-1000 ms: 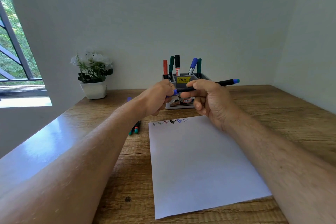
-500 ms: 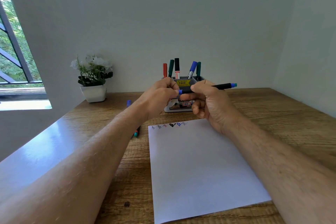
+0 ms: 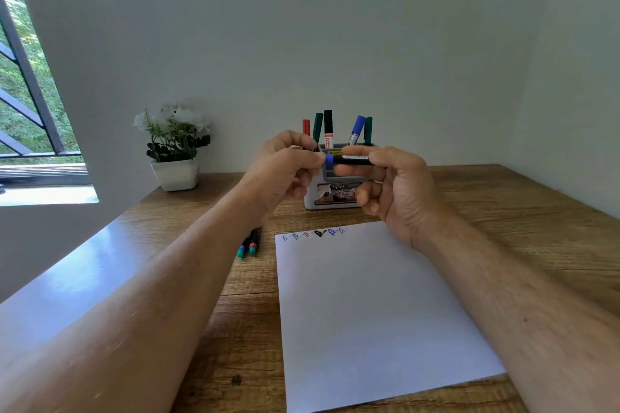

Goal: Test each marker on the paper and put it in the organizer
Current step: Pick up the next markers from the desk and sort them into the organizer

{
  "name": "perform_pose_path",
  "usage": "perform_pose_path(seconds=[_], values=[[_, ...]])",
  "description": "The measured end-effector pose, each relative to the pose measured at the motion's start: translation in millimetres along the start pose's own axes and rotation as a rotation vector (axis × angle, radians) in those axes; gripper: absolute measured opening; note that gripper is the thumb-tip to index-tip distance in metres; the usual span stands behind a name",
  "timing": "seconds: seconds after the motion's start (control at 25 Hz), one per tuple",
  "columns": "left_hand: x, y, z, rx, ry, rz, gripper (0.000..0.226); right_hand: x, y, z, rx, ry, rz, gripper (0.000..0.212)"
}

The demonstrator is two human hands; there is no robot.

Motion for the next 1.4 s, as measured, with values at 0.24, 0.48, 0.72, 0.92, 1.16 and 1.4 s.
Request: perform_pose_path(seconds=[0.24,0.48,0.72,0.92,1.16,1.4], values=[[-25.5,-8.1,5.2,0.077,-0.161,-0.23,0.006,-5.6,27.7,-10.4,-0.31,-0.243,-0.455,0.003],[-39.3,4.4,6.2,0.038,-0.262,-0.219,0.023,18.4,28.3,-24.0,-0.57,-0.272,-0.883,0.02],[-38.0,12.3,6.9,-0.002,-0.303,-0.261,0.021,21.6,23.7,-22.7,-0.566,-0.236,-0.867,0.014],[-33.6,11.4,7.1,0.011,-0.324,-0.289,0.021,26.9,18.1,-21.3,-0.526,-0.209,-0.844,0.003],[-8.1,8.2,4.2,0.055,-0.204,-0.334,0.035,22.9,12.1,-13.9,-0.43,-0.241,-0.829,0.011],[-17.9,-9.2,0.8,0.251,-0.261,-0.13,0.048,17.5,12.6,-15.5,-0.405,-0.295,-0.967,0.018]])
Point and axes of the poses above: each hand's wrist, its own z-axis towards the middle knuckle, its own x-axis out of the palm, y = z × x, the point moved 8 cm from there along z, towards the middle knuckle, and after that the axes turned 10 degrees about x, right-handed, at the moved point
